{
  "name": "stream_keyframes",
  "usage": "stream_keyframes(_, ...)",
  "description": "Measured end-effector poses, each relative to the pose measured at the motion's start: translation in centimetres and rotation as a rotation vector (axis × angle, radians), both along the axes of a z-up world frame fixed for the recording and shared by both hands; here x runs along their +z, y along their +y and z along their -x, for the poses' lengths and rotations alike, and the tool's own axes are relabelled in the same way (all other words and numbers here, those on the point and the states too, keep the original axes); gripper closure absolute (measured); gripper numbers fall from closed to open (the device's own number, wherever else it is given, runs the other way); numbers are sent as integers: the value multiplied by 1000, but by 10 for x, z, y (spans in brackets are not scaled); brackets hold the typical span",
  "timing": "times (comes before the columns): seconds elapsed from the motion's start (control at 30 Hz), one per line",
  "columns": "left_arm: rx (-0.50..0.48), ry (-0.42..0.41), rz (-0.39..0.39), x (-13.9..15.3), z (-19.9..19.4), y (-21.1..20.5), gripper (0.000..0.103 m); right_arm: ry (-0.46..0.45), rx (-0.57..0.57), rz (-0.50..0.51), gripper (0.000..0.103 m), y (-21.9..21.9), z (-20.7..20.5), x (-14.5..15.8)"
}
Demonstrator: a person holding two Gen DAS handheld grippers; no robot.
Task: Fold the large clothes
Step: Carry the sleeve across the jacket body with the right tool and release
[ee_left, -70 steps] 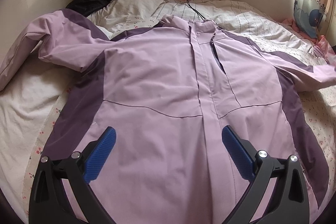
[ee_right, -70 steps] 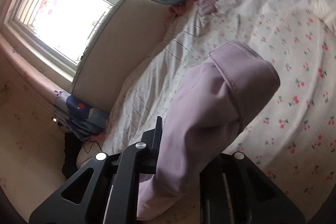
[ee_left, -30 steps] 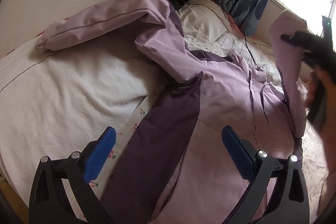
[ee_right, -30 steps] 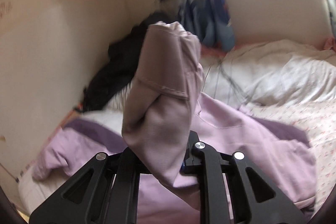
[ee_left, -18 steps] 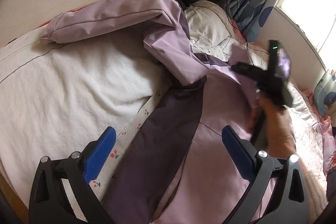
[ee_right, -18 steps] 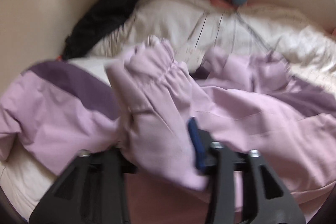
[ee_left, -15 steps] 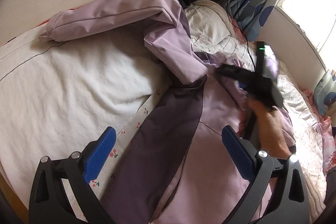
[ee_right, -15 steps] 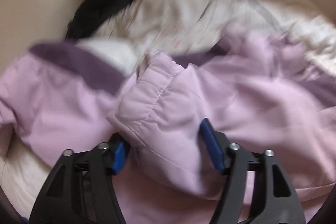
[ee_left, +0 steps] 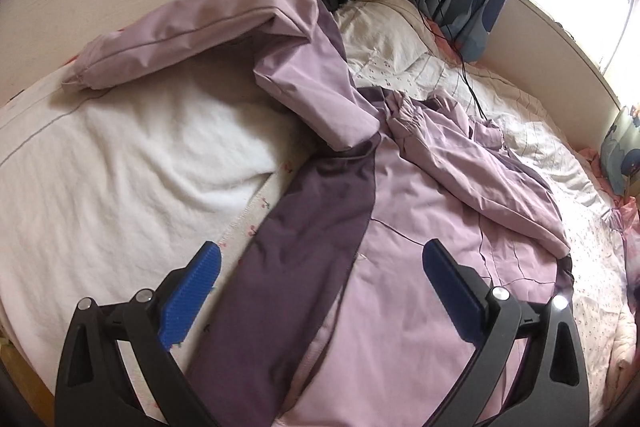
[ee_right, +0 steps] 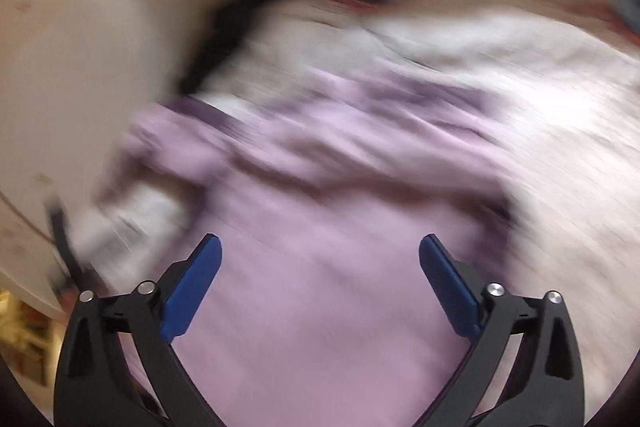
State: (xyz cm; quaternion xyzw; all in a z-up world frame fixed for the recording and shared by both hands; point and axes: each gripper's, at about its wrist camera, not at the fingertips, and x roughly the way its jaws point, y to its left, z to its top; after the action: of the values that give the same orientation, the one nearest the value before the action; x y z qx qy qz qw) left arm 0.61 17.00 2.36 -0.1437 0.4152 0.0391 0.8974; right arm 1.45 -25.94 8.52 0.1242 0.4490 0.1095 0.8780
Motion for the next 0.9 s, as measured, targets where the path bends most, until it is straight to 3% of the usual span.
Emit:
stream_keyframes(0.03,-2,5,2,-1,-1,-3,6,61,-40,-4,7,-26,19,-16)
stream_keyframes(0.1,-11,18,15,-4,-3,-10,6,250,-134,-121,7,-83,69,-67)
stream_keyframes(0.17,-26,25,21,-4,-3,-17,6,358,-165,-229,7,-108,104,-108)
stream_keyframes(0.23,-44,26,16,-3,-2,-24,6,346,-139,-362,7,-119,134,-131)
stream_keyframes(0.3,-66,30,2,-2,1,-31,6,292,-91,-530,7,-119,139,-152)
stream_keyframes(0.4,-81,35,-13,0,4,-34,6,272,-18,-614,8,-106,127,-171)
stream_keyframes(0.5,-76,31,-6,4,7,-30,6,277,145,-652,35,-70,109,-164)
stream_keyframes(0.57,-65,25,12,8,9,-24,6,226,210,-620,53,-51,108,-133)
stream_keyframes(0.6,-60,23,22,9,10,-22,6,193,226,-611,72,-47,108,-113)
stream_keyframes(0.67,-56,25,49,10,11,-18,6,139,232,-614,77,-48,113,-80)
stream_keyframes(0.73,-59,29,66,10,11,-17,6,137,211,-535,82,-46,115,-66)
stream_keyframes(0.83,-64,34,67,10,11,-18,6,299,153,-267,82,-46,125,-85)
stream_keyframes(0.87,-65,35,64,10,11,-18,6,402,118,-208,80,-52,129,-109)
stream_keyframes(0.9,-66,35,61,10,11,-18,6,462,92,-225,74,-58,130,-124)
